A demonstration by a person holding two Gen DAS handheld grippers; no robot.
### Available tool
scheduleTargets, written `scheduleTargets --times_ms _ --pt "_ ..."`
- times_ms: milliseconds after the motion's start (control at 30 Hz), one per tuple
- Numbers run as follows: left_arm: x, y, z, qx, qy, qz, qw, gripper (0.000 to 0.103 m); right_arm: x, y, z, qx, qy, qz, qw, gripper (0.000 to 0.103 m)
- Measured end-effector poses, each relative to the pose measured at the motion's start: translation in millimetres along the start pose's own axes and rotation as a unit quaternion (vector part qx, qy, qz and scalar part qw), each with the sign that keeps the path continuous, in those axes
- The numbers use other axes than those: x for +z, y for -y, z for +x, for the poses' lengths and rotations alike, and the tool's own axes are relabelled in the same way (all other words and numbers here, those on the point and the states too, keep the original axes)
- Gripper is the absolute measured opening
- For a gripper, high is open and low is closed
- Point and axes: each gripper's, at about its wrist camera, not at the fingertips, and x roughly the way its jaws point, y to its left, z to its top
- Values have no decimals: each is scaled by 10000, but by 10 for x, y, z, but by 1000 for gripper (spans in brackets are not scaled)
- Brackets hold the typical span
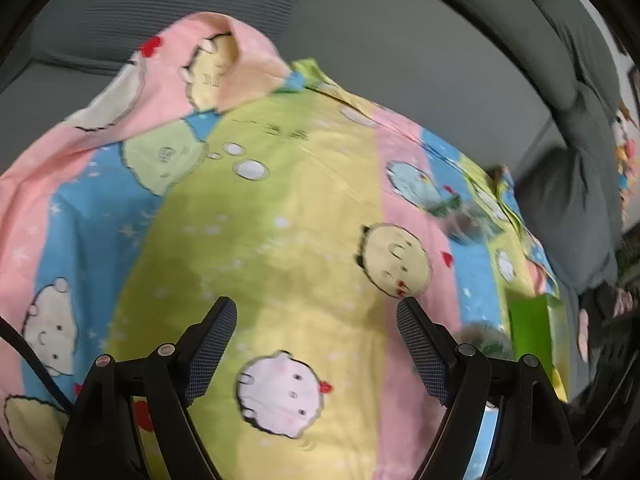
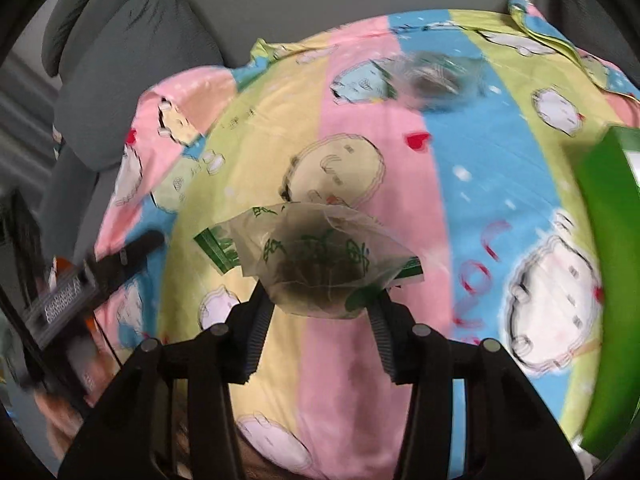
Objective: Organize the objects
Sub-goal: 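Carry the second bag with the right gripper toward the green box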
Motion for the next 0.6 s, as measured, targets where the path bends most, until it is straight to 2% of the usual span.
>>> scheduleTargets --times_ms 133,233,300,467,500,600 --pt "-88 187 86 -528 -344 225 9978 83 -318 200 -133 -65 -281 66 9996 47" --pt "-159 346 150 -772 -532 402 9948 83 -479 298 -206 -145 -424 -28 9990 45" --pt "-215 466 223 -813 -693 591 9925 83 -508 365 -226 -251 -416 -9 9988 45" --pt "-320 573 309 -717 -878 755 9907 83 -488 559 -247 -64 -365 438 9984 47" --pt "-347 574 303 -747 -880 761 9904 83 -479 557 -270 16 -322 458 9984 50" --pt "-440 533 274 -932 -928 651 9892 83 -437 620 -378 278 -98 587 9978 71"
